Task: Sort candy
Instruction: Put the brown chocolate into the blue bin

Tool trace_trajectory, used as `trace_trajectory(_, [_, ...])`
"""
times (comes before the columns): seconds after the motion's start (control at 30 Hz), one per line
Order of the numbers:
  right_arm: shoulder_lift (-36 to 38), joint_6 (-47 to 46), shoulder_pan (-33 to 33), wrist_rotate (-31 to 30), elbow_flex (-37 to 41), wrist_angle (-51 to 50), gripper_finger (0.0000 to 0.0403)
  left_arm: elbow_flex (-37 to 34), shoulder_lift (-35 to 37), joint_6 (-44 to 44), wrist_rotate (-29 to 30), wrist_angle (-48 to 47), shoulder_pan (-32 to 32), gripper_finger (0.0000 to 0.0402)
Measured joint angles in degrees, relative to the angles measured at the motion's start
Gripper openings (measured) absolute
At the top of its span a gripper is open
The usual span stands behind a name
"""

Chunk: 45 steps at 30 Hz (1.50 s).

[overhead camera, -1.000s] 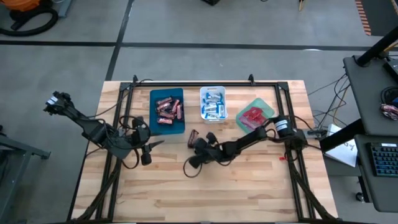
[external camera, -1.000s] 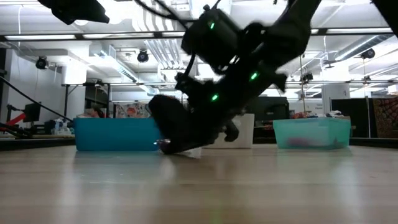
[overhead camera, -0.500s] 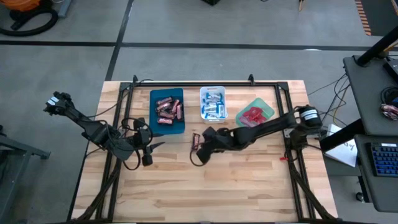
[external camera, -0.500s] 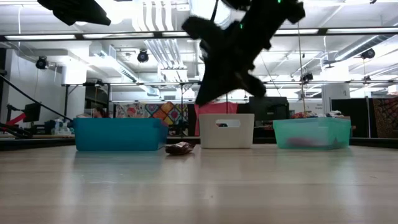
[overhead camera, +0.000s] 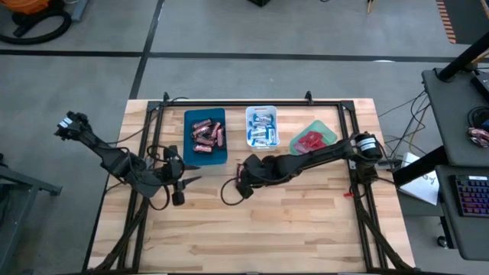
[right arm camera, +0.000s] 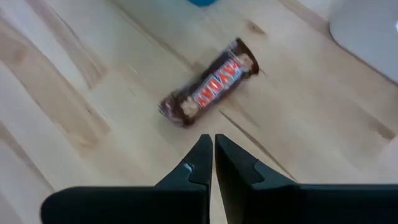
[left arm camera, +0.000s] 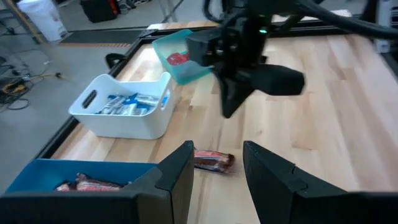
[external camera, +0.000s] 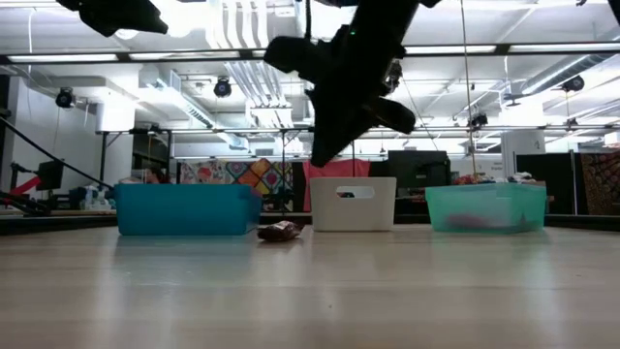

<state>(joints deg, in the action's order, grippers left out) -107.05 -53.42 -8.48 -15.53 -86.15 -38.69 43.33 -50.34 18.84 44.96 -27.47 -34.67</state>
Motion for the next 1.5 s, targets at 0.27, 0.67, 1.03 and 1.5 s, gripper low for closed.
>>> trace_trajectory(0.27, [-1.52, -3.05, 0.27, -2.44, -1.39, 0.05, 0.0065, 0.0, 2.13, 0.21, -0.6, -0.89, -5.01, 0.0123])
trace_trajectory(0.67, [-9.25, -10.01, 0.39, -8.0, -3.19, 5.24, 0.0193, 0.0, 3.77, 0.14, -0.55, -2.59, -8.45, 0.0123])
trace_trajectory(1.03, [-16.81, -10.3, 0.65, -8.57, -9.69, 4.5, 0.0194, 0.01, 3.77, -0.33, -0.5, -2.67, -8.45, 0.0123])
trace_trajectory(1.5, [-16.89, -10.06, 2.02, -8.55, -9.02, 4.48, 0.0173, 0.0, 3.73, -0.31, -0.48, -2.59, -8.45, 0.0123])
